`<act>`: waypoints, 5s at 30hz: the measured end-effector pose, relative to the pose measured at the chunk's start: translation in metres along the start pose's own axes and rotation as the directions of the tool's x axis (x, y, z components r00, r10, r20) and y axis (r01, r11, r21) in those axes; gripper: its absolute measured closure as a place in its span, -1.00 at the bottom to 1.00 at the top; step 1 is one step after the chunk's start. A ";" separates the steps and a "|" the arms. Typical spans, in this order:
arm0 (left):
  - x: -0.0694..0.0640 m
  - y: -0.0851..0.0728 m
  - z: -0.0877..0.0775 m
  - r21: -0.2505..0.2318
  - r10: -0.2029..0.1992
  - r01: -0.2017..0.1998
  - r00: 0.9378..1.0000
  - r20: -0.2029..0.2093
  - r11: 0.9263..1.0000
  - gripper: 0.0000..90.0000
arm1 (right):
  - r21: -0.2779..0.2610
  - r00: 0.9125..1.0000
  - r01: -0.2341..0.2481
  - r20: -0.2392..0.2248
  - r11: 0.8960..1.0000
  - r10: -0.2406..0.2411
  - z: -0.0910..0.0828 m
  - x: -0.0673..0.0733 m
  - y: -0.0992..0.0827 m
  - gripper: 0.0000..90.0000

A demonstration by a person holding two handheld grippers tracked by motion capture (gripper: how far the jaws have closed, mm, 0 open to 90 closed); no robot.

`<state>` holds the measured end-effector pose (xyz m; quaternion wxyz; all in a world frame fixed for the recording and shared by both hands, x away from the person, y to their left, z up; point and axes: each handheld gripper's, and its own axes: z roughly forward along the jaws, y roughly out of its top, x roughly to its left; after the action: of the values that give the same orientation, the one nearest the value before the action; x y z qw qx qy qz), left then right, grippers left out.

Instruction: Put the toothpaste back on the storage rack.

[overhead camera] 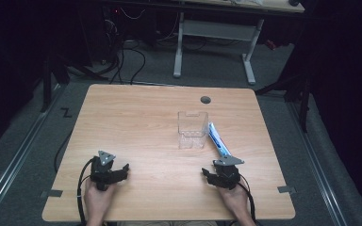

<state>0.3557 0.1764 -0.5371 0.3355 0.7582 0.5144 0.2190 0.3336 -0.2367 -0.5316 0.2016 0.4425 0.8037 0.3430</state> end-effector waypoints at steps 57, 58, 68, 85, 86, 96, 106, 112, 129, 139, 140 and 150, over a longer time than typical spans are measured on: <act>0.000 0.000 0.000 0.001 0.000 0.000 1.000 0.001 1.000 -0.55 | -0.058 1.000 -0.013 0.000 0.998 0.014 -0.021 0.001 -0.003 -0.02; 0.000 0.000 0.000 0.002 0.000 0.000 1.000 0.001 1.000 -0.56 | -0.068 1.000 -0.012 0.001 0.998 0.012 -0.023 0.001 -0.003 -0.02; 0.000 0.000 0.000 0.002 -0.001 0.001 1.000 0.001 1.000 -0.55 | -0.077 0.999 -0.041 -0.024 0.996 0.039 -0.035 -0.006 -0.006 -0.03; 0.000 0.000 0.000 0.001 0.000 0.000 1.000 0.001 1.000 -0.55 | -0.081 0.998 -0.063 -0.003 0.995 0.063 -0.049 -0.028 -0.003 0.09; 0.000 0.000 0.000 0.001 0.000 0.000 1.000 0.001 1.000 -0.55 | -0.083 0.998 -0.066 0.002 0.994 0.066 -0.049 -0.029 -0.003 0.10; 0.000 0.000 0.000 0.001 0.000 0.000 1.000 0.001 1.000 -0.55 | -0.100 0.995 -0.095 -0.014 0.990 0.094 -0.056 -0.041 0.008 0.10; 0.000 0.000 0.000 0.000 -0.001 0.001 1.000 0.000 1.000 -0.55 | -0.065 0.998 -0.041 0.035 0.997 0.044 -0.051 -0.045 0.022 0.17; 0.000 0.000 0.000 0.000 -0.001 0.001 1.000 0.000 1.000 -0.55 | -0.089 0.996 -0.032 0.082 0.995 0.039 -0.050 -0.048 0.032 0.21; 0.000 0.000 0.000 0.000 -0.002 0.002 1.000 0.000 1.000 -0.55 | -0.083 0.992 -0.056 0.109 0.995 0.065 -0.046 -0.073 0.056 0.27; 0.000 0.000 0.000 0.000 -0.001 0.001 1.000 0.000 1.000 -0.55 | -0.054 0.991 -0.039 0.123 0.998 0.046 -0.037 -0.078 0.073 0.26; 0.000 0.000 0.000 0.000 -0.001 0.001 1.000 0.000 1.000 -0.55 | -0.053 0.991 -0.042 0.122 0.998 0.048 -0.036 -0.078 0.075 0.26; 0.000 0.000 0.000 0.000 -0.002 0.002 1.000 0.001 1.000 -0.55 | -0.049 0.993 -0.011 0.117 0.999 0.017 -0.028 -0.074 0.094 0.26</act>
<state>0.3561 0.1766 -0.5371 0.3361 0.7578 0.5148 0.2185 0.4093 -0.2750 -0.4426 0.2568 0.4624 0.7789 0.3370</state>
